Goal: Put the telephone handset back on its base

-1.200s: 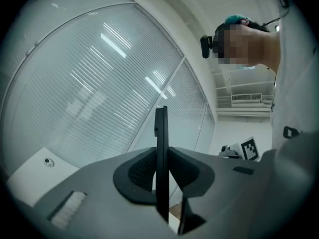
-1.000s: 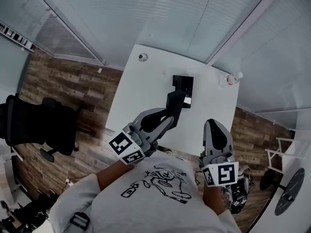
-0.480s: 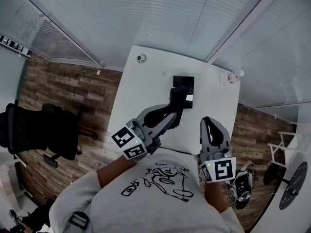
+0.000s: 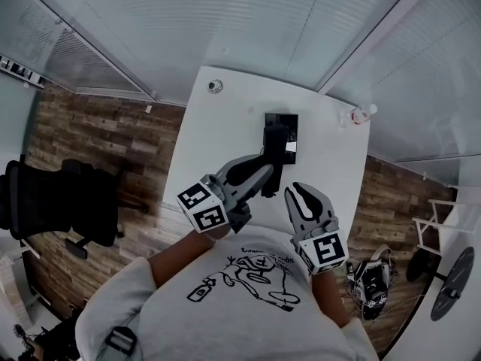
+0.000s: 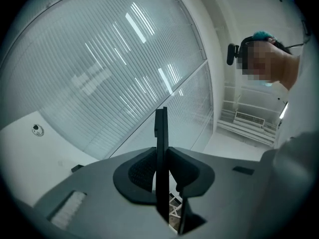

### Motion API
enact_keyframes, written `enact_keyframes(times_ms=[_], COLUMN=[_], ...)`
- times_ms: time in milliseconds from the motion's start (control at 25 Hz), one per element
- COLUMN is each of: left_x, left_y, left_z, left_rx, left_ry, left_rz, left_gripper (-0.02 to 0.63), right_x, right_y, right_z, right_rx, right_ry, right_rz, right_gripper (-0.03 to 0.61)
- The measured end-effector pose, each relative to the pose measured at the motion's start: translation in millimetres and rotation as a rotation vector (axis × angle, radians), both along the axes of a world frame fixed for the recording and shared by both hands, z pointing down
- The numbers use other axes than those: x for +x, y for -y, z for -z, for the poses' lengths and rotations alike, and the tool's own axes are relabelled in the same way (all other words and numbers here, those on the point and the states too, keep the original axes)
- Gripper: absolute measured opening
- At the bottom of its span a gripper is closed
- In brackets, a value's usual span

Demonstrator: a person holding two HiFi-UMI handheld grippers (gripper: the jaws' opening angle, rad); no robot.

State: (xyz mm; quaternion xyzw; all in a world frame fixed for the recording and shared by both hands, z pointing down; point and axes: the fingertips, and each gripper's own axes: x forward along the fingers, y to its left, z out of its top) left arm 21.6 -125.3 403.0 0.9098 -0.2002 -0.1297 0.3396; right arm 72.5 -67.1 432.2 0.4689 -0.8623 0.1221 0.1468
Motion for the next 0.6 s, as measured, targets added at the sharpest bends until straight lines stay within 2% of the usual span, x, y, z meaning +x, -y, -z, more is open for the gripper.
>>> enact_keyframes(times_ms=[400, 600], left_x=[8.0, 10.1], left_y=[4.6, 7.2], left_z=[-39.6, -60.0], left_rx=[-0.106, -0.151], left_ry=[-0.020, -0.018], left_rz=[-0.012, -0.006], left_gripper=[0.067, 0.067], right_x=[-15.8, -13.6], right_y=[-13.6, -18.1], right_z=[-75.3, -103.5], right_rx=[-0.205, -0.273], right_ry=[-0.007, -0.015], right_rz=[0.124, 0.145], right_gripper=[0.108, 0.111])
